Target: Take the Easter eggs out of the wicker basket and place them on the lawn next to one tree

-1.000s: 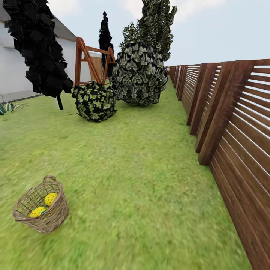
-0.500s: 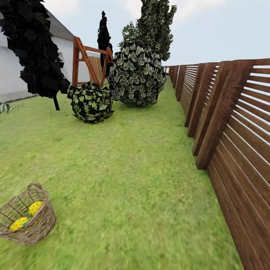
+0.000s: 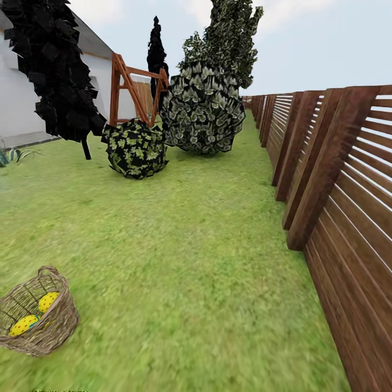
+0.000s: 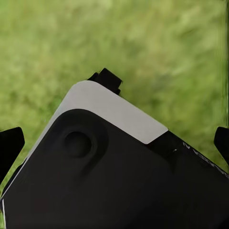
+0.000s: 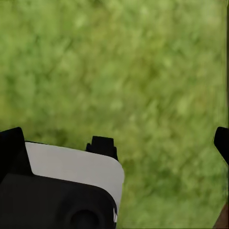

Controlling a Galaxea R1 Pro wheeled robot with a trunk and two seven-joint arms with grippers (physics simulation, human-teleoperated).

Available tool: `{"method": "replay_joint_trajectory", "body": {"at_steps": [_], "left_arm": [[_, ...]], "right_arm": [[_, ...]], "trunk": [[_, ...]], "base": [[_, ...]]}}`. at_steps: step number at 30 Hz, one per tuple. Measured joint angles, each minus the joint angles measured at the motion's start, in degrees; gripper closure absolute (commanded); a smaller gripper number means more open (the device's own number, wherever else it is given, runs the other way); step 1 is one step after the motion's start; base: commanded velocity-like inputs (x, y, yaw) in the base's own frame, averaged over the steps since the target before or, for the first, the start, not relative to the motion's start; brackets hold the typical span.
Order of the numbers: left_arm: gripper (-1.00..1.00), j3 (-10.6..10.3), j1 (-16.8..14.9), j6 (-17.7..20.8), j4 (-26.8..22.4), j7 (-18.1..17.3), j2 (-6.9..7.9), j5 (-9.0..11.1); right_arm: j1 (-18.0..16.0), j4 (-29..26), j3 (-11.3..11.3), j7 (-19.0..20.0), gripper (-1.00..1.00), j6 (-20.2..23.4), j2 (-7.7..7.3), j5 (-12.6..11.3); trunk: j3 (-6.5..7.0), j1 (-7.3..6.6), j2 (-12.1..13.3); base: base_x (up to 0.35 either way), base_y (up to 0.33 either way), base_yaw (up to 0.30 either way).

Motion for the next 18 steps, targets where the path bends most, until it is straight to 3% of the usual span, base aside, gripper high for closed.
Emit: {"method": "replay_joint_trajectory", "body": {"at_steps": [9,18], "left_arm": [[-1.0,0.0,0.0,0.0,0.0,0.0,-0.01,0.0],[-1.0,0.0,0.0,0.0,0.0,0.0,-0.01,0.0]], "right_arm": [[0.0,0.0,0.0,0.0,-1.0,0.0,0.08,0.0],[0.0,0.0,0.0,-0.3,-1.0,0.0,0.15,0.1]], "trunk": [[-0.08,0.0,0.0],[-0.08,0.02,0.0]], "base": [[0.203,-0.235,0.272],[0.009,-0.008,0.018]]}}
